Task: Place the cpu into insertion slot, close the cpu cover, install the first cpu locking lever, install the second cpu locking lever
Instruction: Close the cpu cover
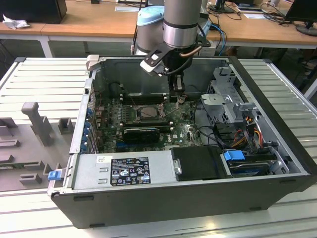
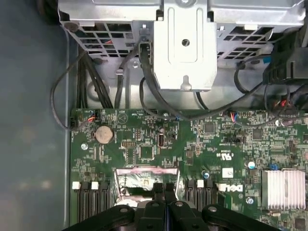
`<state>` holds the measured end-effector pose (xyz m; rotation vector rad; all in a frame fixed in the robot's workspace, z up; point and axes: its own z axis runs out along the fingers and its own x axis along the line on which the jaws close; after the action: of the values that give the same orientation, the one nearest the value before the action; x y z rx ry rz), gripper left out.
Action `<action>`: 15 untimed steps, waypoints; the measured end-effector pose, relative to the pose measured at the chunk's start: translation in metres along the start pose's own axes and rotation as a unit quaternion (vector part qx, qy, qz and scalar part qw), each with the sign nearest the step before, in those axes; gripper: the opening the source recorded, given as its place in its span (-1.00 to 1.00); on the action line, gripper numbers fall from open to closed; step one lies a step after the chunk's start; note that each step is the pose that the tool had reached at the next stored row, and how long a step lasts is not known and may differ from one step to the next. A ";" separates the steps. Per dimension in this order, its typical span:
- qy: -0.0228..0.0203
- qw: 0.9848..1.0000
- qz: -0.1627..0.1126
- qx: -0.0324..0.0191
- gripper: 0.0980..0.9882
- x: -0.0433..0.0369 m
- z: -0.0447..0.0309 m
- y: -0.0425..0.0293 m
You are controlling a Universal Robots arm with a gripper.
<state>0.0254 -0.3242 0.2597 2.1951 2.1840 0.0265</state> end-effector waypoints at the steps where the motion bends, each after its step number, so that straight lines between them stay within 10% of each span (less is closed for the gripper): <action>1: 0.000 1.000 0.000 0.000 -0.98 0.0000 0.0011 0.0007; 15: 0.000 1.000 -0.005 0.005 -0.98 0.0114 0.0125 0.0399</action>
<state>0.0659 -0.3132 0.2488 2.1896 2.2006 0.0151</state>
